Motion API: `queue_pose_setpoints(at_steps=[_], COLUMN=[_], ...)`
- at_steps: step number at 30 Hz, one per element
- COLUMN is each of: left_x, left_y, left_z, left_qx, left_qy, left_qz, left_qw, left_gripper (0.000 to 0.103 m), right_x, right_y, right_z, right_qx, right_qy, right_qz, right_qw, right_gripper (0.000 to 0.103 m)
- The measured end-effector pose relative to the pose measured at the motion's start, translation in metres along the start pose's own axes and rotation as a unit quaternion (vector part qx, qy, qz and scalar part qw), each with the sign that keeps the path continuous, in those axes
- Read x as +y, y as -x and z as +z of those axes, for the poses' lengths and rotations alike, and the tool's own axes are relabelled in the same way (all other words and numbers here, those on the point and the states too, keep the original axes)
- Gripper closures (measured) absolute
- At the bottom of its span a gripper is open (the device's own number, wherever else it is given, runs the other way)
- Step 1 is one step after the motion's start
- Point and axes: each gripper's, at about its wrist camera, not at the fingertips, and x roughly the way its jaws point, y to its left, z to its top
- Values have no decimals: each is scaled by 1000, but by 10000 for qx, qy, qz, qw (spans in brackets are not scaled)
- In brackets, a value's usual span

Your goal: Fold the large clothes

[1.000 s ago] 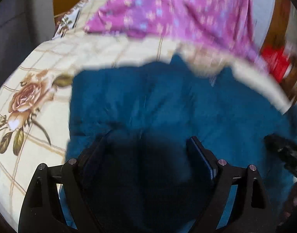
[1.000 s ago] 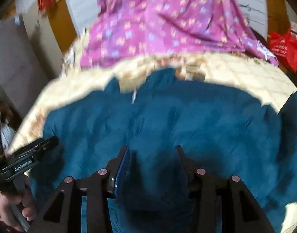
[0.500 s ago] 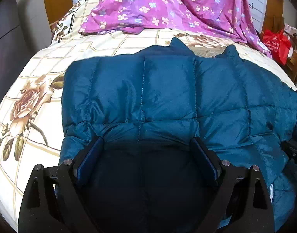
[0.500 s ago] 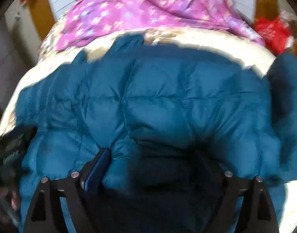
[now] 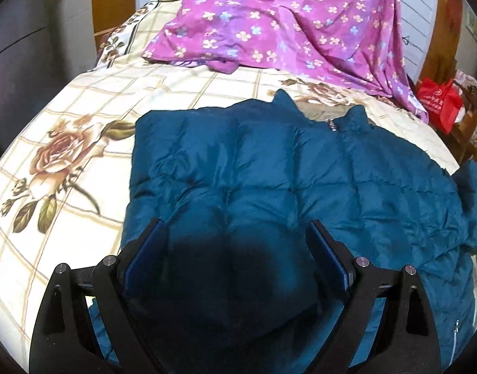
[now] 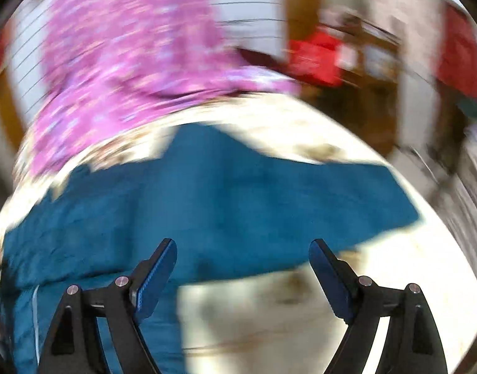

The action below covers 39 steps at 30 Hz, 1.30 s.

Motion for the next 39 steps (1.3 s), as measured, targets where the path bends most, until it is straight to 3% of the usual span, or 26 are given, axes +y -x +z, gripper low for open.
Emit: queue_pose_setpoints(at_steps=[2,5,9,12,16,20,23,27,31,35,38,39], left_x=[1,3,1,-4,-11,-17,-20,-21,-20,-20,-20,-20], left_y=[-1,1,3,3,1,2,2,1,1,0,-2,-2], left_z=[0,0,0,-2,-5,-6,-7,-7,-7,-7,-7,-7], left_qx=[18,-49,-176,-218,-221,-254,-281,-287,-299,-291,-241,-242], left_qy=[44,52,-19,-142,-360,-472,-542,-571,-578,-581,-596,-595], left_qz=[8,172,310,367,423,447,468,503,519,520,534,534], left_qw=[10000,9998,9994,9990,9982,9976,9970,9967,9965,9965,9965,9965], left_gripper=[12,12,12,12,12,12,12,12,12,12,12,12], right_x=[-64,-136,-207,-224,-230,-243,-253,-251,-234,-230,-228,-228], right_y=[-2,-13,-38,-54,-68,-80,-84,-89,-97,-104,-110,-112], right_z=[7,13,5,-5,-2,3,2,9,23,29,35,34], right_qx=[8,179,368,439,210,69,-102,-138,-75,-132,-56,0], right_qy=[-745,-1563,-2714,-3141,-3197,-3470,-3833,-3940,-3449,-3368,-3141,-3014], right_qz=[-169,-114,475,712,908,1138,1245,1290,1147,901,654,522], right_qw=[9971,9875,9606,9457,9429,9309,9151,9099,9316,9372,9471,9521], right_gripper=[18,31,43,43,46,46,47,46,47,56,74,89])
